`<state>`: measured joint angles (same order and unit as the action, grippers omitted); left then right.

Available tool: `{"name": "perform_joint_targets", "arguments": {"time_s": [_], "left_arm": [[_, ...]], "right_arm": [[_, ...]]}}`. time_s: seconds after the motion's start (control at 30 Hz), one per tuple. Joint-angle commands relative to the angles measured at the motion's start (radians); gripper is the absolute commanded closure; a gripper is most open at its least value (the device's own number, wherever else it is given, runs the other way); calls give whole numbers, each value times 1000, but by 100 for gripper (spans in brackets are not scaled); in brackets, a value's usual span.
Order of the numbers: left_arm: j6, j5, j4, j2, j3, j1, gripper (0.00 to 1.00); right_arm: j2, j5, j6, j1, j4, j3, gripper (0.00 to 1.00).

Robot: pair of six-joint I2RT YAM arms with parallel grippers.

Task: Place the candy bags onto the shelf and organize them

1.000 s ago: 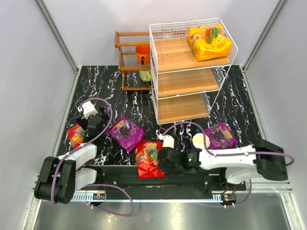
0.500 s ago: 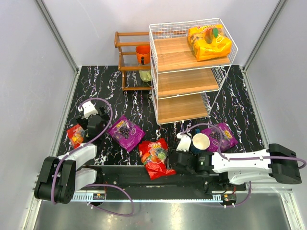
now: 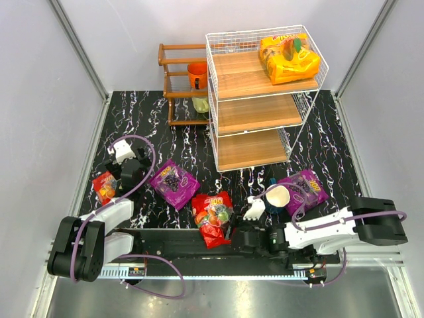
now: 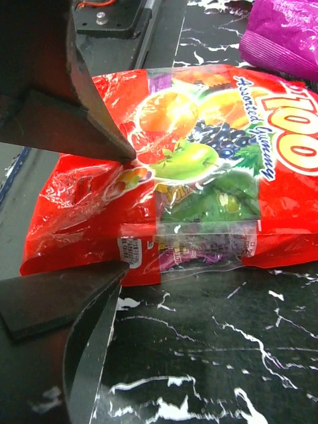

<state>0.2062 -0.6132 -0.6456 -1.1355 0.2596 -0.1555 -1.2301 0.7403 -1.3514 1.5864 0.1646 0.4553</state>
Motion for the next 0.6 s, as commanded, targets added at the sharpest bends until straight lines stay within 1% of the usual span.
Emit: {"name": "perform_joint_targets", "arguments": {"time_s": [0.0, 0.07, 0.1, 0.13, 0.17, 0.23, 0.27, 0.3, 0.37, 0.4, 0.47, 0.5, 0.53, 0.57], "left_arm": [[-5, 0, -78, 31, -13, -3, 1], [-13, 15, -80, 87, -36, -3, 1], [-14, 21, -77, 111, -45, -3, 1], [-19, 21, -75, 132, -60, -3, 1], [-21, 29, -65, 179, -65, -4, 1], [-24, 21, -2, 230, -59, -9, 1], [-11, 3, 29, 282, -46, -19, 1], [17, 7, 120, 311, -30, -21, 1], [137, 15, 242, 385, 45, -24, 1], [174, 13, 356, 401, 78, -24, 1], [219, 16, 437, 428, 147, -32, 1], [254, 18, 533, 439, 167, -35, 1], [306, 33, 569, 451, 187, -35, 1], [321, 109, 598, 477, 193, -35, 1]], "right_arm": [[-60, 44, -25, 17, -261, -56, 46], [-71, 42, -25, 17, -252, -46, 61], [-75, 44, -26, 17, -235, -27, 80], [-74, 47, -28, 17, -215, -20, 88], [-72, 54, -32, 17, -173, -9, 94], [-52, 67, -31, 17, -114, 14, 100], [-45, 71, -34, 17, -59, 20, 100], [-28, 83, -40, 17, -38, 29, 100], [-6, 91, -37, 17, -7, 25, 100], [16, 96, -37, 15, -1, 14, 100], [44, 103, -41, 17, 10, -1, 100], [70, 105, -51, 17, 13, -18, 100], [84, 108, -55, 17, 18, -27, 100], [96, 110, -63, 17, 29, -36, 100]]}}
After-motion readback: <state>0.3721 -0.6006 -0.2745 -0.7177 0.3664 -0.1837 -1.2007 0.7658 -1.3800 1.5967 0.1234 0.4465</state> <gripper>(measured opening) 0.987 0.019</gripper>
